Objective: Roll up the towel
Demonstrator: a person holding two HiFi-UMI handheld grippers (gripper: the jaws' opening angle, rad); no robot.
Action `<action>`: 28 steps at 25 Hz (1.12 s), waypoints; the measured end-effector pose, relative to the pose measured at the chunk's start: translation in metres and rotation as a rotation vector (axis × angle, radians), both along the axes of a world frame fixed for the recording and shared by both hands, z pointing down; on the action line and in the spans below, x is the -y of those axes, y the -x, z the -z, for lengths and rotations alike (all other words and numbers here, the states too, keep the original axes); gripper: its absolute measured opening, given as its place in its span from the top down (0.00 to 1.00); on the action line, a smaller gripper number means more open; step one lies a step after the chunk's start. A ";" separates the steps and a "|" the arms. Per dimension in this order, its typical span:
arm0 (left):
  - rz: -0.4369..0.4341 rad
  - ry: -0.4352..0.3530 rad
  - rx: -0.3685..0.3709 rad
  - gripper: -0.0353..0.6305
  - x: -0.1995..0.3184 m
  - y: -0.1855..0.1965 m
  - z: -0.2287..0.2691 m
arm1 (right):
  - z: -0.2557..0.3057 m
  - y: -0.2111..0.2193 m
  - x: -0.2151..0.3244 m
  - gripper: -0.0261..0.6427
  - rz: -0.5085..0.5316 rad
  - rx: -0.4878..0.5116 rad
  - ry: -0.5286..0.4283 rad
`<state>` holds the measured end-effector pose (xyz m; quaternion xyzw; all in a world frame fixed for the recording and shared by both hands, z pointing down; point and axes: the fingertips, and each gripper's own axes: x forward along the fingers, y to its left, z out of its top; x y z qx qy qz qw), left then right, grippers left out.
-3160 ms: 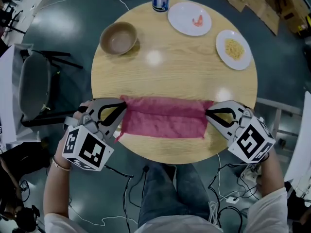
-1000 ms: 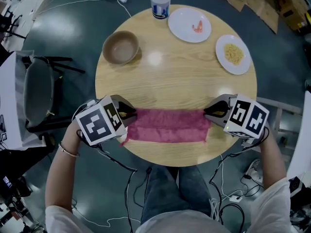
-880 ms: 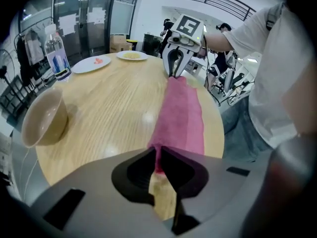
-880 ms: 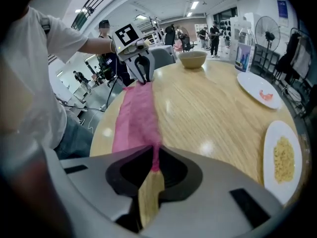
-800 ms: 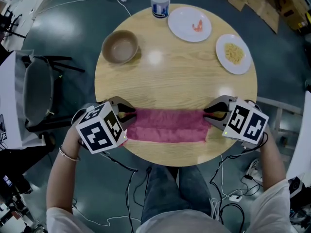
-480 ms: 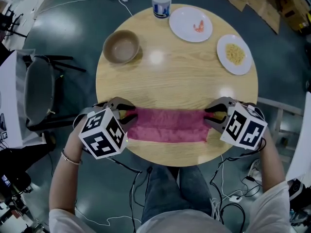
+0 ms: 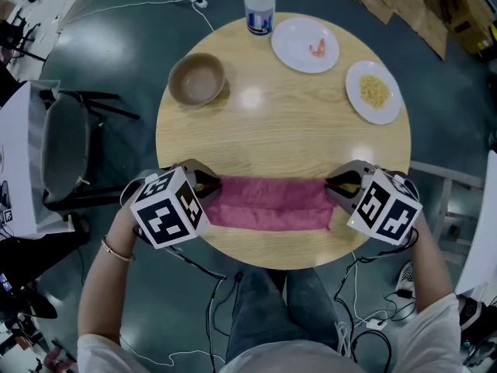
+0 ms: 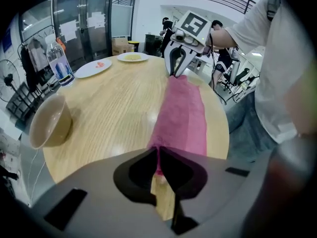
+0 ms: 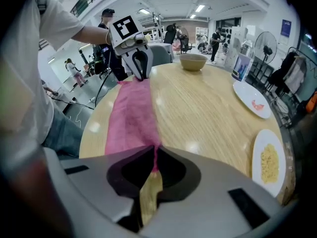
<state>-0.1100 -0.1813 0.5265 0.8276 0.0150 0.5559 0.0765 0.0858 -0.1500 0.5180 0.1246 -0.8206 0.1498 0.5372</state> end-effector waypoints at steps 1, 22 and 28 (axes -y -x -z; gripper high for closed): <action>0.001 -0.020 -0.006 0.92 0.001 0.000 0.001 | 0.001 0.000 0.001 0.92 -0.007 0.008 -0.012; 0.158 -0.497 -0.216 0.92 -0.012 0.014 0.034 | 0.033 0.012 -0.020 0.92 -0.037 0.039 -0.331; 0.187 -0.465 -0.226 0.92 -0.038 0.020 0.033 | 0.031 0.018 -0.043 0.92 -0.026 0.044 -0.321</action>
